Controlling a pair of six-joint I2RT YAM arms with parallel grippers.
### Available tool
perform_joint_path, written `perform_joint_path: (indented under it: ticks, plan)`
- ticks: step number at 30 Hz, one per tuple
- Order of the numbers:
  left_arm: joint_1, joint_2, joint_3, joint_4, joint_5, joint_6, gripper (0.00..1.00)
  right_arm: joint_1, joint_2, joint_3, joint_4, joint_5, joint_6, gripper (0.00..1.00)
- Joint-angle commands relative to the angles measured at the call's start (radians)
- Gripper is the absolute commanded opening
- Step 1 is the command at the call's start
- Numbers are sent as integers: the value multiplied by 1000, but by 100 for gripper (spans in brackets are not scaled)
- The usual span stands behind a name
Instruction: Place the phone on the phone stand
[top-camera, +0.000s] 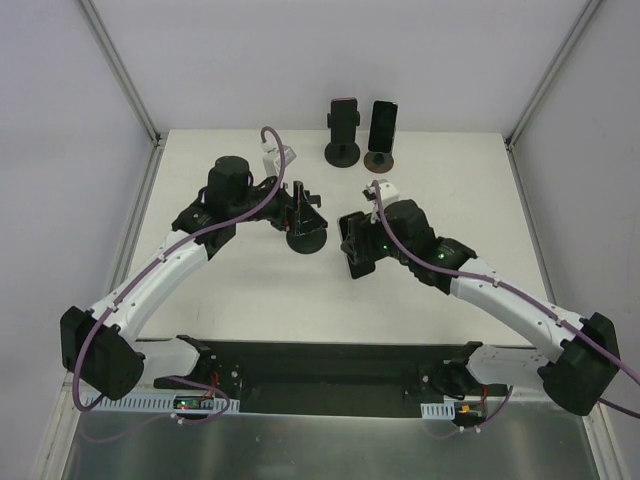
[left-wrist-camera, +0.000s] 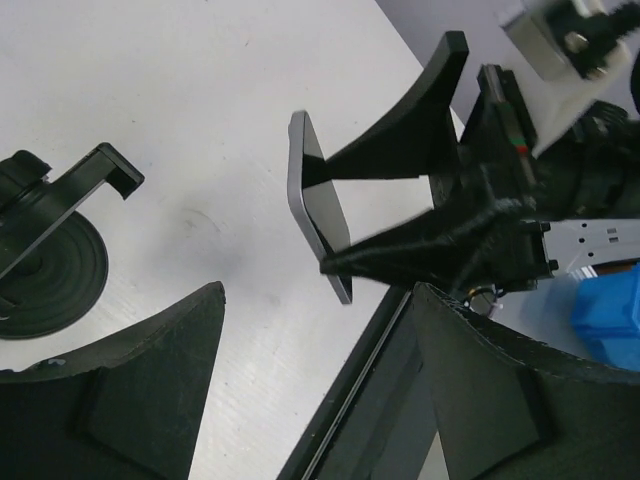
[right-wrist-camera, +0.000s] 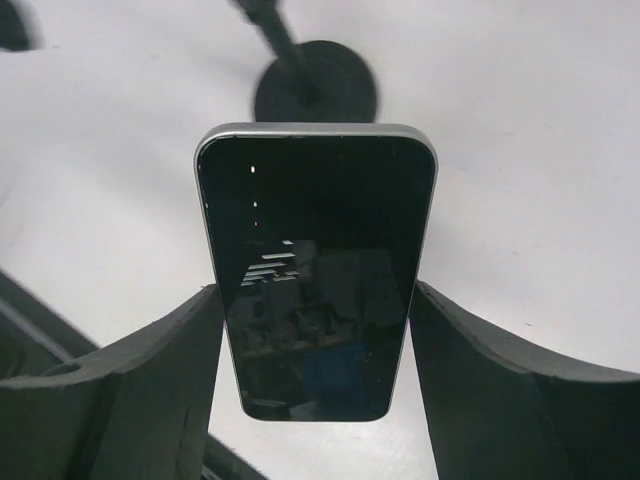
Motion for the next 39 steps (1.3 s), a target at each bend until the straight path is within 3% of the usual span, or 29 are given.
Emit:
perform_joint_path:
  ticks: [1,6,14,19,22,23,25,26,28,33,39]
  plan:
    - [-4,12,9,62,64,-20,74,111,-38,86,87,34,56,1]
    - [-16,39,14,71,117,-34,67,204,-9,164,84,85,46,1]
    - [-30,96,31,79,199,-62,49,254,11,212,79,163,29,1]
    - [-42,99,36,91,239,-56,30,266,23,221,78,186,19,1]
    - [-45,85,36,91,226,-45,7,265,28,223,62,200,13,17]
    - [-45,75,29,89,185,-30,1,265,21,209,55,206,15,41]
    - [-44,20,10,82,118,-2,0,266,-1,186,55,250,7,70]
    - [-44,-6,2,76,8,12,0,265,-9,175,59,266,0,96]
    - [-44,-105,-27,60,-117,68,0,261,-14,163,64,316,-43,96]
    - [-44,-357,-113,74,-605,159,0,222,52,227,79,540,-118,96]
    - [-44,-485,-207,181,-702,256,0,62,230,471,85,359,-123,96]
